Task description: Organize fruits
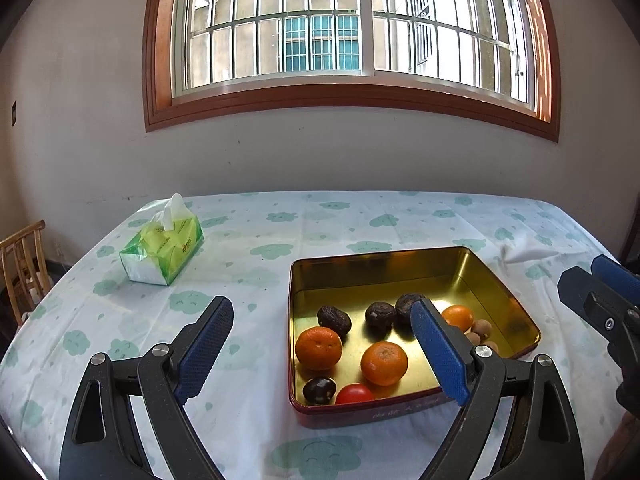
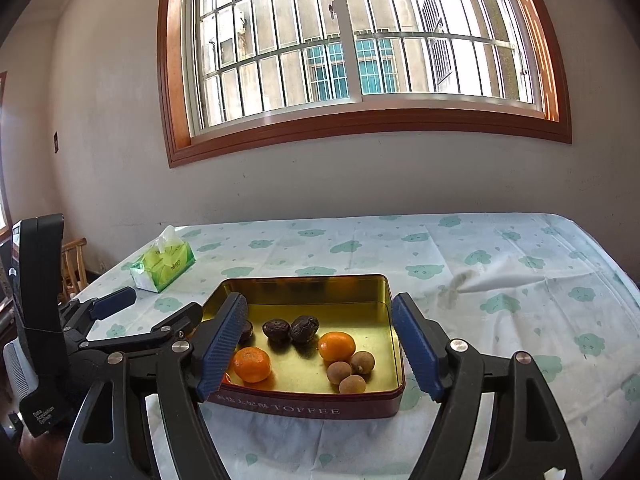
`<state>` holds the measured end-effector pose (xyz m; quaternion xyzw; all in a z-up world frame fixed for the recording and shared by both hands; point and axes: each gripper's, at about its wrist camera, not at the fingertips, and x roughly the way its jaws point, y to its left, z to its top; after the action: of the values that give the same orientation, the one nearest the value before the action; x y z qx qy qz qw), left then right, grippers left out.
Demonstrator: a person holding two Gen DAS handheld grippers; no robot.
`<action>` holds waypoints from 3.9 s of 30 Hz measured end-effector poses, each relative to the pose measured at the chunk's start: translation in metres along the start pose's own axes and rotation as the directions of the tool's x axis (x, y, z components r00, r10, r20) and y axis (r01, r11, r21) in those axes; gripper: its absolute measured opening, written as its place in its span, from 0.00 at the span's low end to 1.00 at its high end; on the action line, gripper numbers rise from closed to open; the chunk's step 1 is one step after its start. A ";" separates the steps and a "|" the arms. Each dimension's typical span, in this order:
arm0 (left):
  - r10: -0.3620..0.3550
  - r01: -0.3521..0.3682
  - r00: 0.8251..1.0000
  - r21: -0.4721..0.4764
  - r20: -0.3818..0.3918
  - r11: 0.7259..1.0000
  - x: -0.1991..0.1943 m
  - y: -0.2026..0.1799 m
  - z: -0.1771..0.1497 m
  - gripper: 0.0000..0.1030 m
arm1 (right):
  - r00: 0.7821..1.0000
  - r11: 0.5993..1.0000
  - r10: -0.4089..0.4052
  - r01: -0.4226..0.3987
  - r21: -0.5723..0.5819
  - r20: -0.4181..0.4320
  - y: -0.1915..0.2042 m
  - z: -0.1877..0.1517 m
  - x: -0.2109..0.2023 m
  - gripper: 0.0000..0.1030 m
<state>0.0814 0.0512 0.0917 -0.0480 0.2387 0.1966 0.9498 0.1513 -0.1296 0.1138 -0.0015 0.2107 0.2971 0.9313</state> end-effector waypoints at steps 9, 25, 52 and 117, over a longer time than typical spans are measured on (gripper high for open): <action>0.023 -0.021 0.993 -0.015 0.114 1.000 -0.059 0.003 -0.004 0.99 | 0.999 0.999 -0.043 0.043 -0.003 0.024 0.009 -0.010 -0.032 0.79; 0.048 -0.044 0.979 -0.022 0.198 0.999 -0.111 0.009 -0.006 0.99 | 0.994 0.998 -0.044 0.047 -0.032 0.105 0.035 -0.007 -0.078 0.84; 0.059 -0.052 0.968 -0.035 0.244 0.998 -0.130 0.017 -0.005 0.99 | 0.990 0.997 -0.043 0.051 -0.061 0.135 0.046 -0.003 -0.091 0.88; 0.086 -0.080 0.981 -0.040 0.177 0.996 -0.098 0.021 0.000 1.00 | 0.999 1.000 -0.031 0.030 0.005 0.023 0.009 -0.002 -0.055 0.92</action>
<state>-0.0062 0.0362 0.1383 -0.0359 0.1513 0.2434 0.9574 0.1052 -0.1530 0.1345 0.0010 0.2004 0.2823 0.9382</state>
